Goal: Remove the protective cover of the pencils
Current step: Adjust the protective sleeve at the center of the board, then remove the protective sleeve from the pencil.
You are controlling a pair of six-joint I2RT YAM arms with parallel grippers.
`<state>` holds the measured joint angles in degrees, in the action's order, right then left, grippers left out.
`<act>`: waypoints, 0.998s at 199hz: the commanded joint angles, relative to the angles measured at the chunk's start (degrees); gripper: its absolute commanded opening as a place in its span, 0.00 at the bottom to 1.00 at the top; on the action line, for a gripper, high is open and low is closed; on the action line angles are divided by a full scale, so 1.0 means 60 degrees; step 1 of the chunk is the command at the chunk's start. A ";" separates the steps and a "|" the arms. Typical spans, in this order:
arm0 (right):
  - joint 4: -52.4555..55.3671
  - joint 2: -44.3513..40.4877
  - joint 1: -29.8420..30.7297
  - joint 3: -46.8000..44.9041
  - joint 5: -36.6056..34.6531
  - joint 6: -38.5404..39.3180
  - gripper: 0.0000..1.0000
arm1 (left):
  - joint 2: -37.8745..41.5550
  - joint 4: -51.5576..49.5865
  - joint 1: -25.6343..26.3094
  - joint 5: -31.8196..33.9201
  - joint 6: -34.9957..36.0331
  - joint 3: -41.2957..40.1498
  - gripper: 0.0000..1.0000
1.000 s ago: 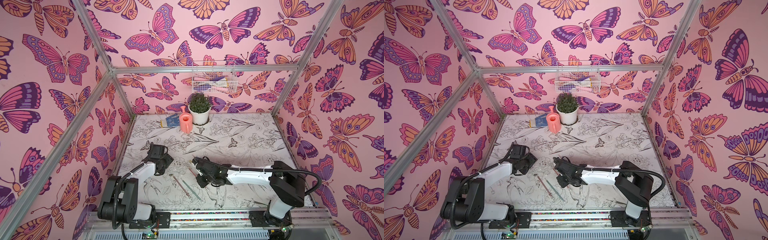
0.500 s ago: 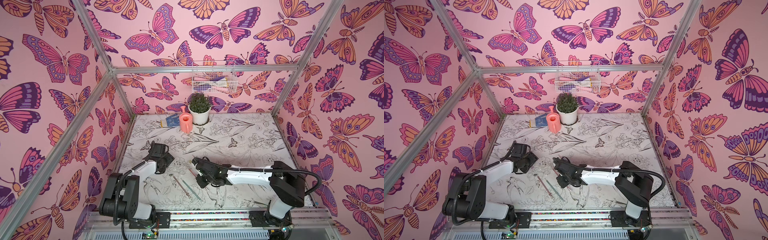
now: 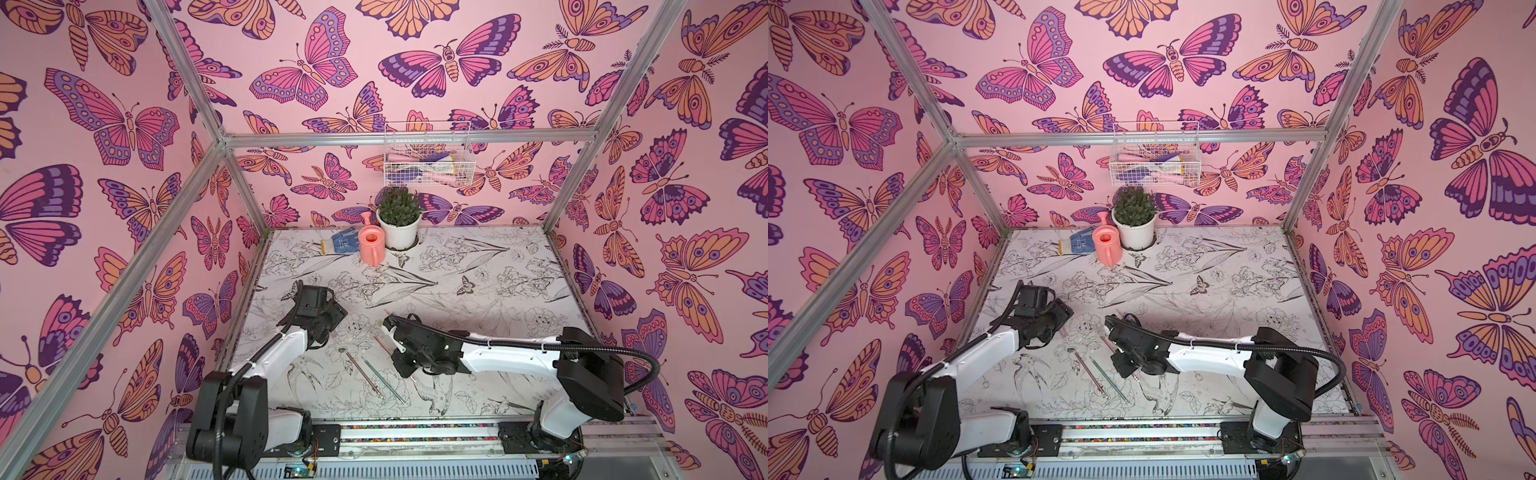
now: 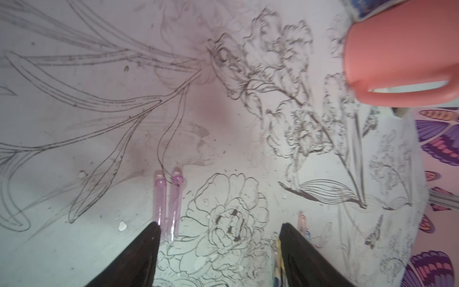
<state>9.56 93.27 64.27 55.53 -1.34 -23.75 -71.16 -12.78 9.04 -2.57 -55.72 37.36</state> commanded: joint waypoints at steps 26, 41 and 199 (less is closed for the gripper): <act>-0.0430 -0.0470 0.0080 -0.0241 -0.0090 -0.0177 0.07 | 0.1759 -0.0182 0.0483 -0.0554 0.0064 -0.0414 0.78; -0.0531 -0.0770 0.0072 -0.0211 -0.0129 -0.0239 0.07 | 0.2061 0.0207 0.0879 -0.0848 -0.0043 -0.0619 0.78; -0.0600 -0.0181 0.0007 0.0559 -0.0219 -0.0449 0.06 | 0.2265 0.1404 0.2888 -0.0861 -0.0708 -0.1128 0.56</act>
<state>6.24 91.05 64.27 56.88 -1.93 -25.69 -57.45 -5.54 25.96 -7.70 -59.64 31.44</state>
